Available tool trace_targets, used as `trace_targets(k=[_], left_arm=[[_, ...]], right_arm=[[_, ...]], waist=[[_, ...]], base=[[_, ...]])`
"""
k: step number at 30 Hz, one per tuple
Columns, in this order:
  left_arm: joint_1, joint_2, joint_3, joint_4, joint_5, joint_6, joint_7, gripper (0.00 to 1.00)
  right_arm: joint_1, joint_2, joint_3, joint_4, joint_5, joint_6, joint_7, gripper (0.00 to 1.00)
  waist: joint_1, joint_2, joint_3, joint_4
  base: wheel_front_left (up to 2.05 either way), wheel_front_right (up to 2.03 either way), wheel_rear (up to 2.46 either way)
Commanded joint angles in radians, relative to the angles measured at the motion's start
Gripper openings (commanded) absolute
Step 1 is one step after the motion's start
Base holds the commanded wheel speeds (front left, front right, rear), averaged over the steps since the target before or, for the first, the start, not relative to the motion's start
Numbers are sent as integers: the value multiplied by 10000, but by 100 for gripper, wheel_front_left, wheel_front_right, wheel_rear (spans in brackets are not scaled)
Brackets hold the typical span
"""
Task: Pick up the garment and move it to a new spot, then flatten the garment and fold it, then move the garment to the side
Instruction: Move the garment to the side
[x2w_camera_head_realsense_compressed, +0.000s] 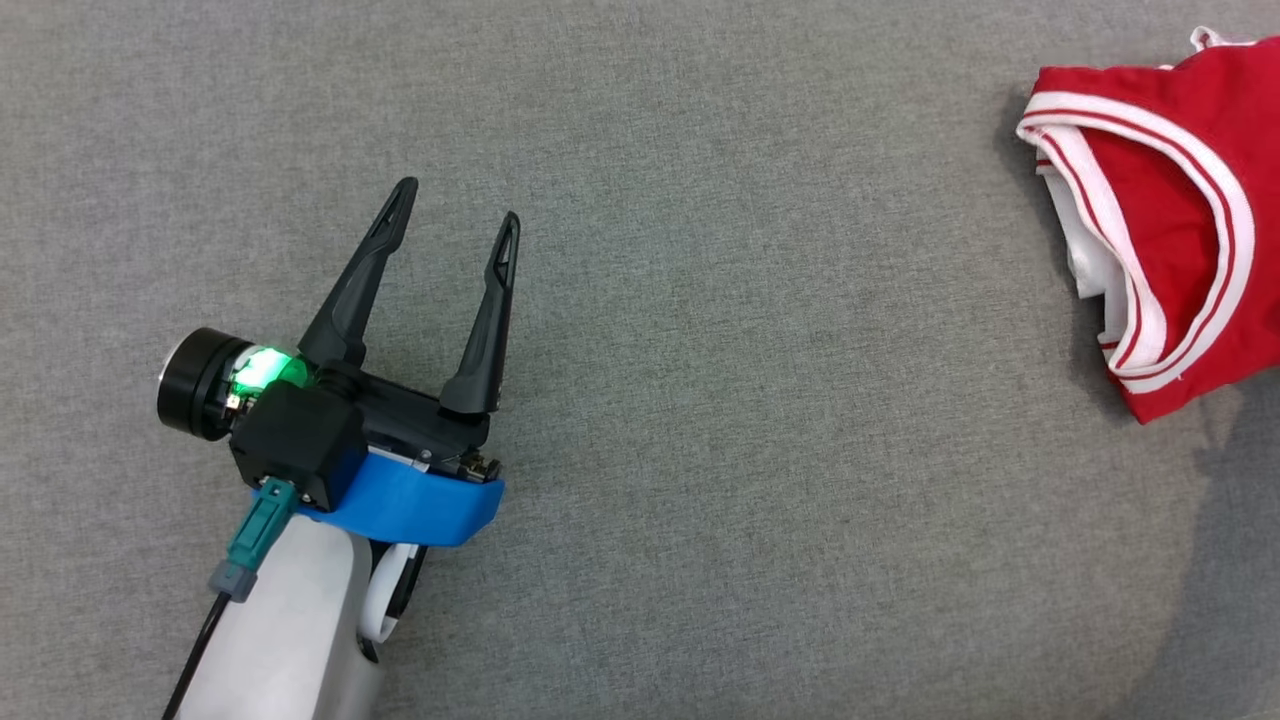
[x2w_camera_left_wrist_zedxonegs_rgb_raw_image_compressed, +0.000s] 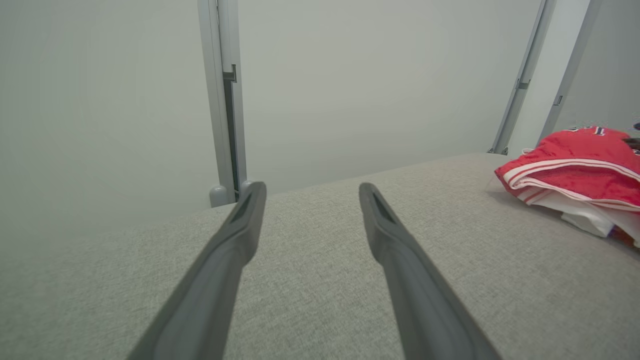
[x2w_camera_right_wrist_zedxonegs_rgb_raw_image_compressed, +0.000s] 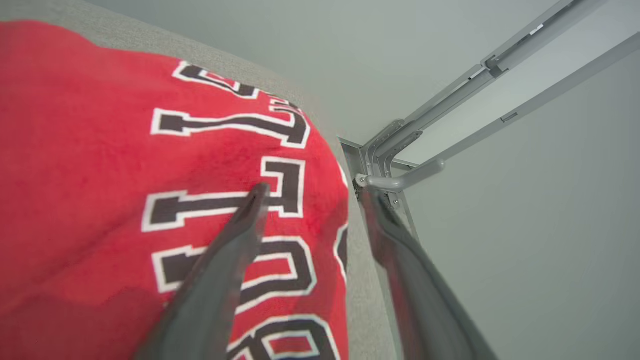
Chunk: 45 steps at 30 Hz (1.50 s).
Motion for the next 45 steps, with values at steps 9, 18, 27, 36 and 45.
trace_targets(k=[9, 18, 27, 36, 45], left_arm=[[308, -15, 68, 225, -80, 13, -38, 100], [1492, 49, 645, 749, -355, 495, -31, 100], [2670, 20, 1069, 1224, -689, 931, -31, 100], [3710, 144, 1259, 1731, -911, 1232, 26, 100], [4445, 203, 1193, 1756, -1132, 1261, 224, 100]], right_arm=[[1135, 1570, -1936, -1234, -806, -5, -709, 100], [4099, 3945, -1863, -3958, 314, -5, -1373, 100], [6293, 4579, -171, -5504, 1392, -5, -1262, 100], [7617, 4583, 850, -6100, 2433, -5, -1067, 100], [8613, 4584, 1155, -6833, 2483, -5, -690, 100]], waist=[[-1, -2, -651, 130], [-1, -2, -2213, 207], [-1, -2, -3566, 767], [-1, -2, -4952, 1432], [-1, -2, -5540, 1417]], base=[[0, 0, 0], [0, 0, 0], [0, 0, 0], [0, 0, 0], [0, 0, 0]])
